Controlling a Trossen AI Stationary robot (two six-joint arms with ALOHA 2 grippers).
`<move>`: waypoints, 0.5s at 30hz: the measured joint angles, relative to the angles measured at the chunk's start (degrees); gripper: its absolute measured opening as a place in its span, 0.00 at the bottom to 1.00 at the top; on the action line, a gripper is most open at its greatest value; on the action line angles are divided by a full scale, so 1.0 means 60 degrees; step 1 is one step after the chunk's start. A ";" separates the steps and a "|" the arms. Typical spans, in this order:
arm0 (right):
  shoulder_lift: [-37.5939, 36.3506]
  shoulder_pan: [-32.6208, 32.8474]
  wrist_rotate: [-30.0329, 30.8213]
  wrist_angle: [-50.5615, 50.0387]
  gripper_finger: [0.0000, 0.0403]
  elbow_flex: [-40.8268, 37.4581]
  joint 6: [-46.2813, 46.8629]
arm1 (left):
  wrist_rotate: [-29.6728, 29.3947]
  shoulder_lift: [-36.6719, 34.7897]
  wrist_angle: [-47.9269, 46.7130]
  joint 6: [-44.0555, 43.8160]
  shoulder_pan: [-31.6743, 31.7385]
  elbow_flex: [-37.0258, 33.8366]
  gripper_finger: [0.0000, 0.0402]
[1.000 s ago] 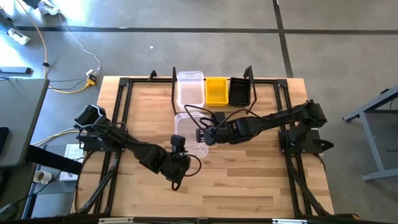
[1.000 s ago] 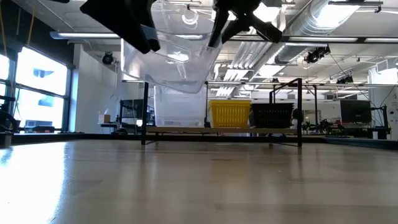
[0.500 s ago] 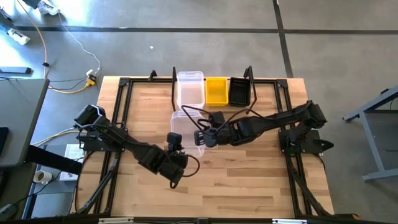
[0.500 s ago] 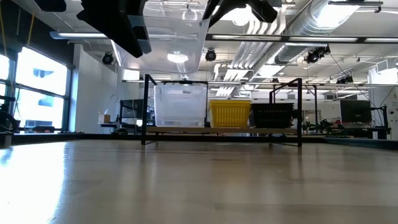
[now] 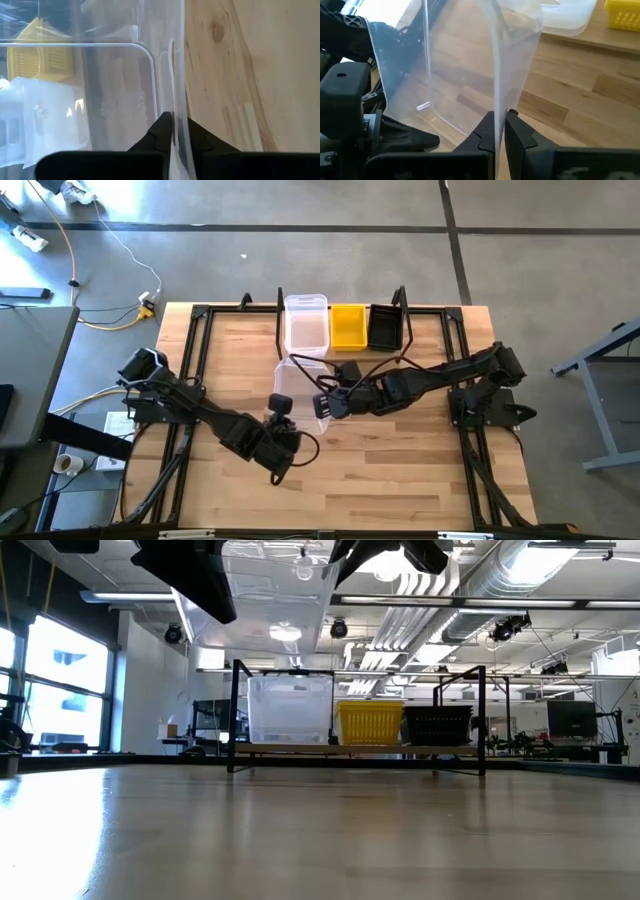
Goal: Stack baskets on shelf by color
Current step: Stack the transparent bin on the transparent bin on the shelf
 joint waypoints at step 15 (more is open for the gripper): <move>-0.0455 -0.0361 0.0369 0.0007 0.37 0.0035 -0.0817 | 0.1076 -0.1144 -0.0038 0.0761 0.0379 -0.0011 0.00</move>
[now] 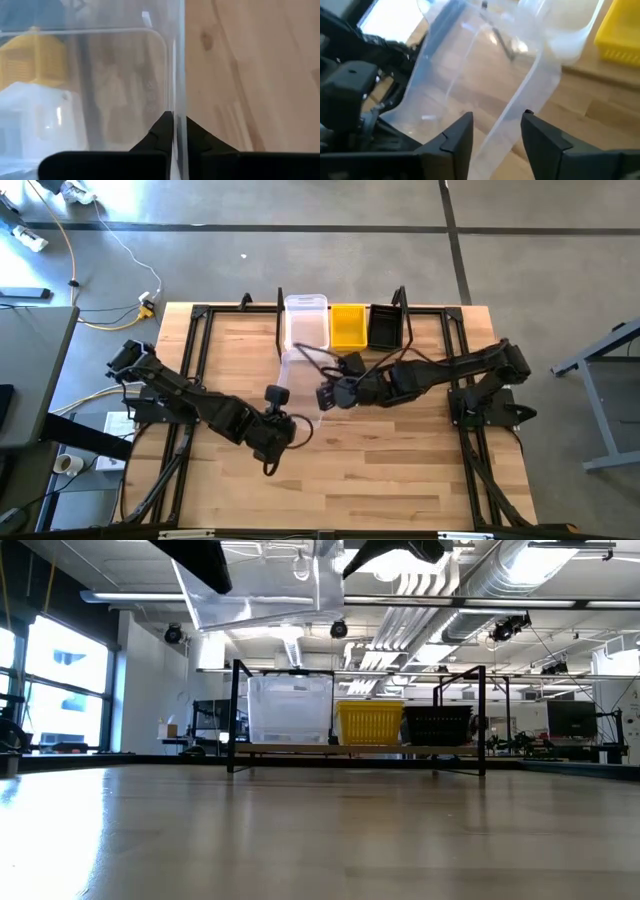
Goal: Stack baskets on shelf by color
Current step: Stack the transparent bin on the transparent bin on the shelf
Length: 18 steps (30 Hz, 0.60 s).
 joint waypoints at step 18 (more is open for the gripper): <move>-0.1741 -0.0569 0.1508 0.0001 0.40 -0.0007 -0.1293 | 0.0903 -0.1882 0.0326 0.2076 0.2875 0.0000 0.00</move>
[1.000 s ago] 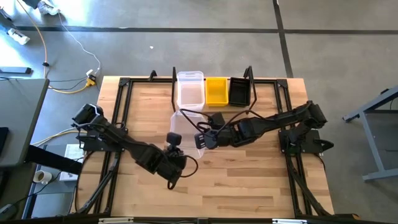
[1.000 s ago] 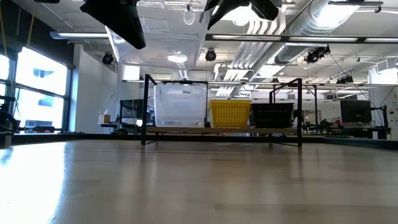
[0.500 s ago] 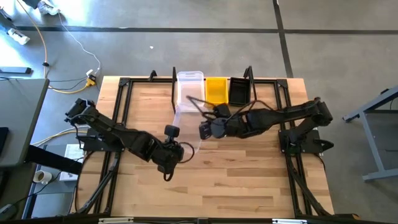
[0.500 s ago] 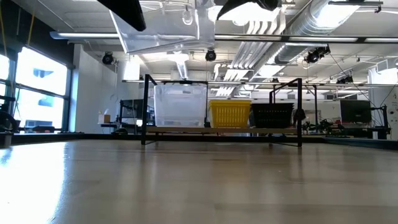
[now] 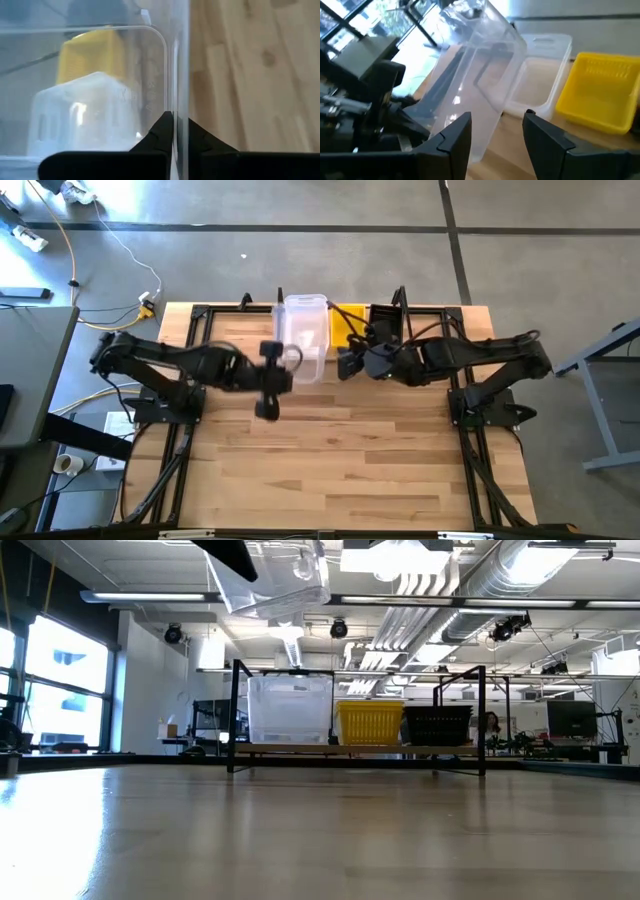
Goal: Stack baskets on shelf by color
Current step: Stack the transparent bin on the transparent bin on the shelf
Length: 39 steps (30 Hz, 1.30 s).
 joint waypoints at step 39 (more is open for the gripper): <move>-0.0077 -0.0755 -0.0510 -0.0328 0.40 -0.0018 -0.0829 | 0.3518 0.1674 0.0964 0.2290 0.5104 -0.0004 0.00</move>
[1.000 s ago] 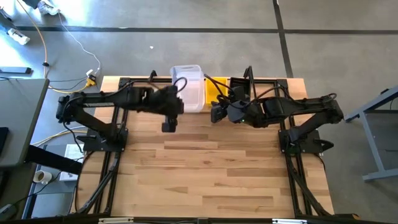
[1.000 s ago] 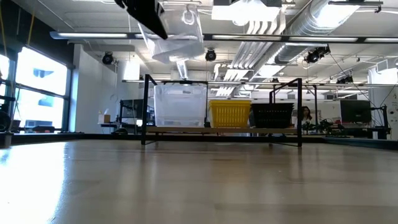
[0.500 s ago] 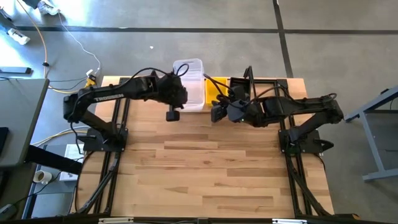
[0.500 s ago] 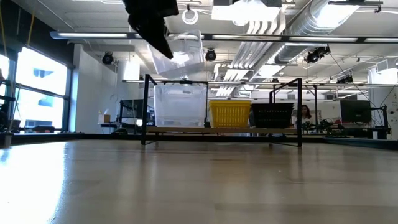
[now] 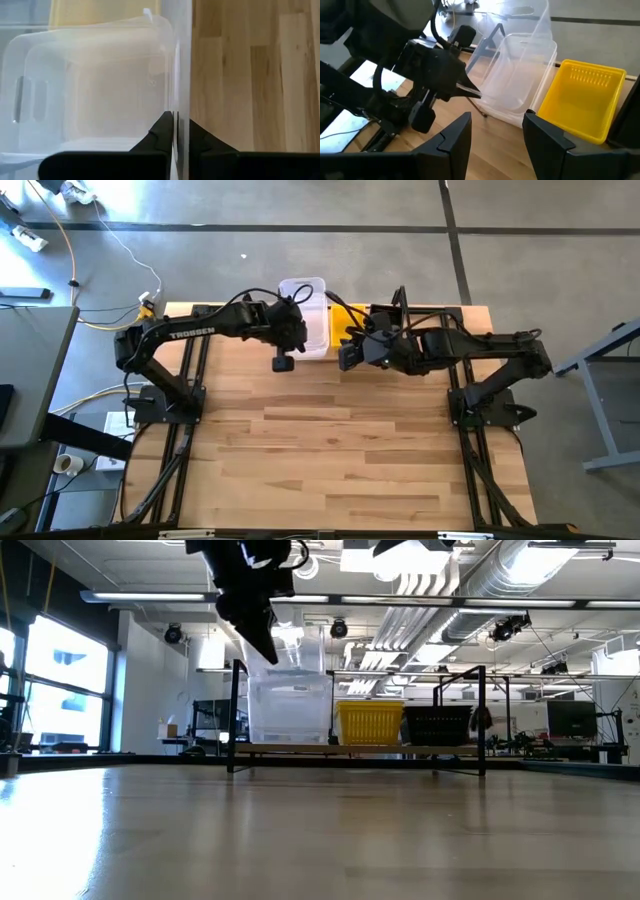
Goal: Stack baskets on shelf by color
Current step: Stack the transparent bin on the transparent bin on the shelf
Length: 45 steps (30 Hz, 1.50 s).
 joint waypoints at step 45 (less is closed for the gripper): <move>0.0004 -0.0570 -0.0732 -0.0036 0.40 0.0000 -0.0597 | 0.0311 0.0628 0.0088 0.0260 0.0397 0.0022 0.02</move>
